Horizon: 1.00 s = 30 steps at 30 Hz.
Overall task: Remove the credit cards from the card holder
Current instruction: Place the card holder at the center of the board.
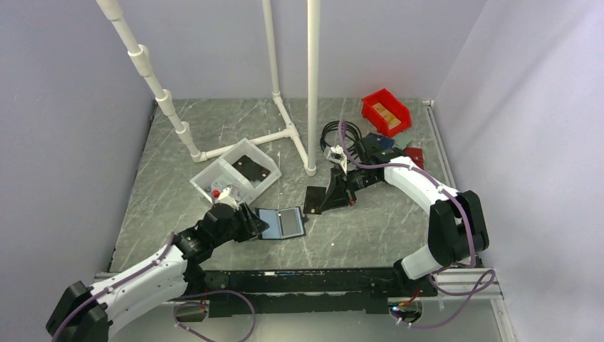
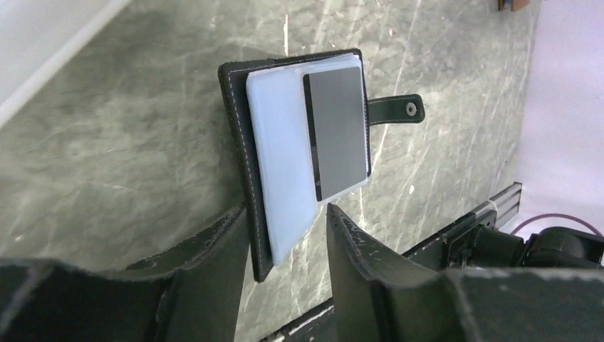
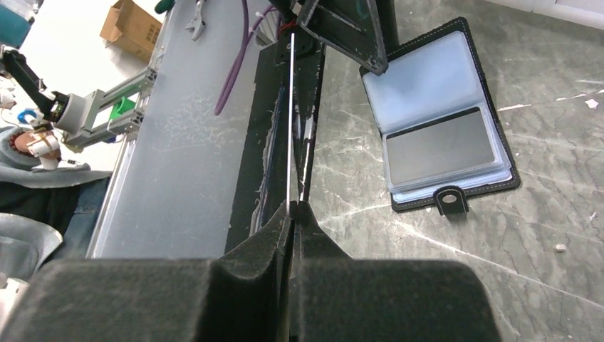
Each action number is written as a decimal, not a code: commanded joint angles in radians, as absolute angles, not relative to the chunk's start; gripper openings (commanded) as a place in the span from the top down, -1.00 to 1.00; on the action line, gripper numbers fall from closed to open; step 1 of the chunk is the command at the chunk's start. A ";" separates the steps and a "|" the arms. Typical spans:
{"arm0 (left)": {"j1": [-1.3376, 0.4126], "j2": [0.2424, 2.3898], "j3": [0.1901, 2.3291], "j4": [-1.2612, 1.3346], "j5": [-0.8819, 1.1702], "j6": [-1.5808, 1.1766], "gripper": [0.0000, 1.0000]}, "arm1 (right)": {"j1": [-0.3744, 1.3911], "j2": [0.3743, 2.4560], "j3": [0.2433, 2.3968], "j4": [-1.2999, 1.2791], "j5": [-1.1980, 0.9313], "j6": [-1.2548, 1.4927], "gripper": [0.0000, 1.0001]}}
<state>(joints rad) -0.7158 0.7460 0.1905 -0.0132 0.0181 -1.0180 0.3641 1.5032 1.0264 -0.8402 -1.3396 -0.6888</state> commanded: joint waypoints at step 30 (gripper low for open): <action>-0.718 0.878 0.459 0.442 0.437 -0.748 -0.91 | 0.362 1.477 1.066 -0.894 -1.315 -0.802 1.00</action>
